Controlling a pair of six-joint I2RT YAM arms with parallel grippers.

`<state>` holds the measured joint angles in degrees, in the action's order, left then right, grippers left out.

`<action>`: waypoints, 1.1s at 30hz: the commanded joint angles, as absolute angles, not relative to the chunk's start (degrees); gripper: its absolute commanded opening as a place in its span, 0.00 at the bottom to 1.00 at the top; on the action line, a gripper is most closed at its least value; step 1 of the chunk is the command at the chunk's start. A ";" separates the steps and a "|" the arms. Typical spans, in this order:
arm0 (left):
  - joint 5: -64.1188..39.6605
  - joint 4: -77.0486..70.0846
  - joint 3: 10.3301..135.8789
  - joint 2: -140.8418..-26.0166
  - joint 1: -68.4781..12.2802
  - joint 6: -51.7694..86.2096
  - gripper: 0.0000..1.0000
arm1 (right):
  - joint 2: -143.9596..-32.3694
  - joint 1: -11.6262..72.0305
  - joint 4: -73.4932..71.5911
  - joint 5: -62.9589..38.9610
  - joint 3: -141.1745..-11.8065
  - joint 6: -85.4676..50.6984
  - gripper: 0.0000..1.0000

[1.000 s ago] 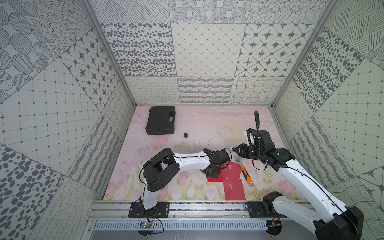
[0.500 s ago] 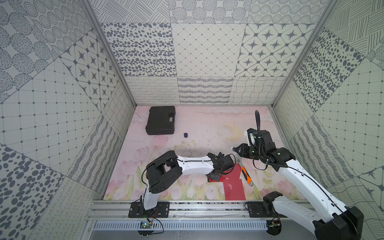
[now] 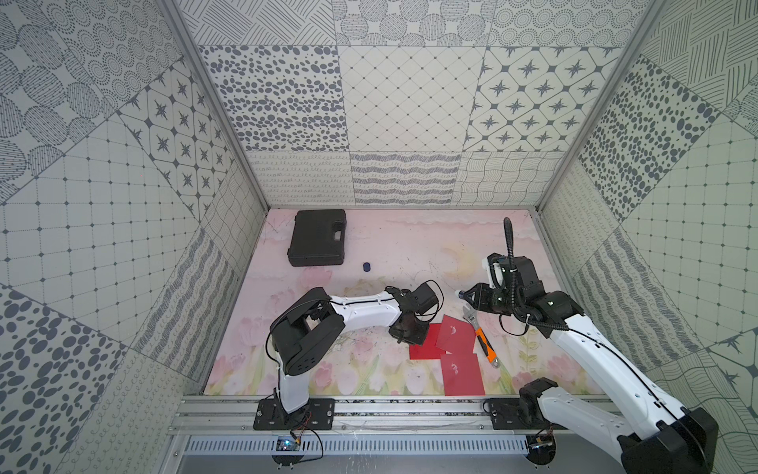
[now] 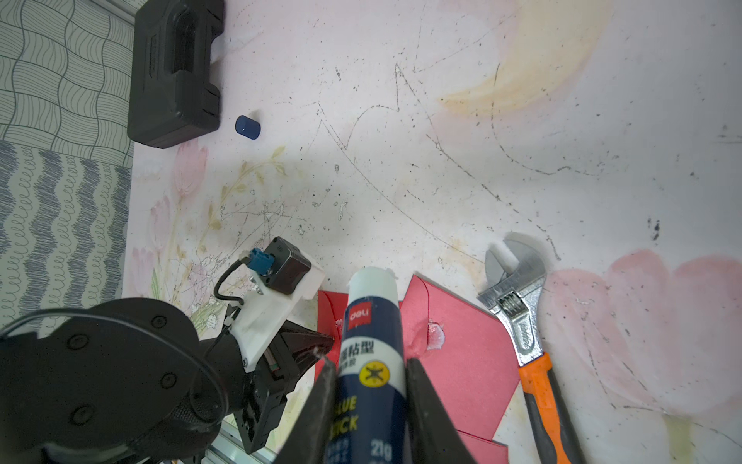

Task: Seal the envelope with a glue stick
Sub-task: Seal the envelope at the center of the board.

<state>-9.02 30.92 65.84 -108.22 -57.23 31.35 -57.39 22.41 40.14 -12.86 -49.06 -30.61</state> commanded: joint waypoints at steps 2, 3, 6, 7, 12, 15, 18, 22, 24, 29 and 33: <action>-5.32 40.92 63.18 -113.64 -57.24 32.05 0.12 | -57.83 22.14 38.95 -13.52 -51.01 -30.50 0.00; -3.96 41.86 63.57 -113.73 -57.44 32.65 0.12 | -57.88 22.15 38.93 -13.55 -50.92 -30.49 0.00; -0.44 44.29 64.63 -114.17 -58.20 34.37 0.14 | -58.00 22.10 38.69 -13.88 -50.86 -30.36 0.00; 0.80 45.16 65.02 -114.34 -58.62 35.08 0.15 | -57.99 22.09 38.65 -13.97 -50.85 -30.26 0.00; 6.47 50.33 68.05 -116.84 -61.41 37.61 0.14 | -57.53 22.14 38.82 -14.22 -50.71 -29.67 0.00; 9.75 54.24 70.22 -119.26 -63.41 38.99 0.12 | -57.13 22.14 39.10 -14.39 -50.45 -29.11 0.00; 12.22 57.06 71.53 -121.04 -65.16 40.30 0.10 | -56.67 22.15 39.58 -14.40 -50.45 -28.58 0.00; 12.66 57.93 71.54 -122.31 -66.34 41.34 0.11 | -56.11 22.15 39.97 -14.44 -50.36 -28.04 0.00; 12.94 58.10 71.54 -122.62 -66.82 41.45 0.12 | -55.93 22.14 40.06 -14.59 -50.41 -27.92 0.00; 13.66 56.28 70.47 -118.06 -66.03 40.16 0.18 | -55.50 22.12 39.99 -14.08 -50.91 -28.08 0.00; 7.82 49.65 68.16 -107.88 -61.81 37.97 0.25 | -54.68 22.15 38.65 -13.23 -51.51 -28.24 0.00</action>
